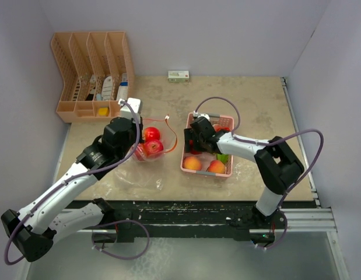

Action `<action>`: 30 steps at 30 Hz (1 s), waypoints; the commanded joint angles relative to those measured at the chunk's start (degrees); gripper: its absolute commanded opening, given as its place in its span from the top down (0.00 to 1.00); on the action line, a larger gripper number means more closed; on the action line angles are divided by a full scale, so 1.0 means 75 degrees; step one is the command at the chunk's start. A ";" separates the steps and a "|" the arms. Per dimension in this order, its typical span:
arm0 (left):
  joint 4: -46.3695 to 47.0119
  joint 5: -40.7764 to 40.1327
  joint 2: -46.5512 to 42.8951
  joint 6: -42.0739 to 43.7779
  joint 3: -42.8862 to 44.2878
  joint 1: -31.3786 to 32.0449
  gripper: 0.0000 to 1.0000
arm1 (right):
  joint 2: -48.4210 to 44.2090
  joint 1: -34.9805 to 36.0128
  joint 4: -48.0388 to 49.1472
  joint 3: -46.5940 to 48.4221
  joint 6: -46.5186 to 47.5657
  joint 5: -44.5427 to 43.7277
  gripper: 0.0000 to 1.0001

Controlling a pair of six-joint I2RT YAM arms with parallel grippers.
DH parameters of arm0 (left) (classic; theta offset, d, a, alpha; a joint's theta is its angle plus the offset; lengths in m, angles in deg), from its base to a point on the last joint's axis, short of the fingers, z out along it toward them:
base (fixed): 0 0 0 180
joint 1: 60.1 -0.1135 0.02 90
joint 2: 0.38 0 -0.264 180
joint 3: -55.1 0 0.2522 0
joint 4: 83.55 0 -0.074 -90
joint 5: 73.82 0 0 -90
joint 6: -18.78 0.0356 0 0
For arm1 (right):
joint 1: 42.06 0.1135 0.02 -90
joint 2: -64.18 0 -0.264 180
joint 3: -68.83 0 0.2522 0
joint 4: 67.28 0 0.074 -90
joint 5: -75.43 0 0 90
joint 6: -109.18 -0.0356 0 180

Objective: Place the food in the zip-top bag and seal the zipper
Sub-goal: Pick up the fake fruit from the bin, then place the fake fruit in the zipper food storage bag.

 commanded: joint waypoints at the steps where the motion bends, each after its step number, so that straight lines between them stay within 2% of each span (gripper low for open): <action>1: 0.0233 -0.0039 -0.0268 -0.0032 0.0122 -0.0015 1.00 | 0.0114 0.0002 0.0478 -0.0016 -0.0203 -0.0549 0.17; 3: 0.0234 -0.0030 -0.0267 -0.0035 0.0114 -0.0015 1.00 | 0.0223 0.0000 0.0550 -0.0013 -0.0180 -0.0619 0.24; 6: 0.0240 -0.0021 -0.0244 -0.0020 0.0118 -0.0017 1.00 | 0.0309 0.0000 0.0397 0.0063 -0.0212 -0.0684 0.46; 7: 0.0243 -0.0016 -0.0229 -0.0023 0.0120 -0.0021 1.00 | 0.0256 0.0004 0.0332 0.0061 -0.0237 -0.0733 0.48; 12: 0.0256 -0.0018 -0.0214 -0.0003 0.0118 -0.0015 1.00 | -0.0616 0.0011 -0.0259 0.0101 -0.0188 -0.1016 0.48; 15: 0.0255 -0.0039 -0.0162 -0.0004 0.0114 -0.0017 1.00 | -0.1491 0.0013 -0.0457 0.0083 -0.0036 -0.0771 0.48; 18: 0.0253 -0.0036 -0.0073 -0.0040 0.0097 -0.0016 1.00 | -0.2473 0.0023 -0.0277 -0.0062 0.0364 -0.0119 0.48; 24: 0.0331 -0.0041 0.0018 -0.0079 0.0032 -0.0015 1.00 | -0.4251 0.0249 0.0870 -0.0615 0.0945 0.2265 0.49; 27: 0.0352 -0.0014 0.0090 -0.0087 0.0079 -0.0015 1.00 | -0.4641 0.0761 0.1257 -0.0541 0.1057 0.2592 0.49; 30: 0.0412 0.0078 0.0168 -0.0147 0.0077 -0.0017 1.00 | -0.4535 0.1284 0.1551 -0.0368 0.1164 0.2599 0.48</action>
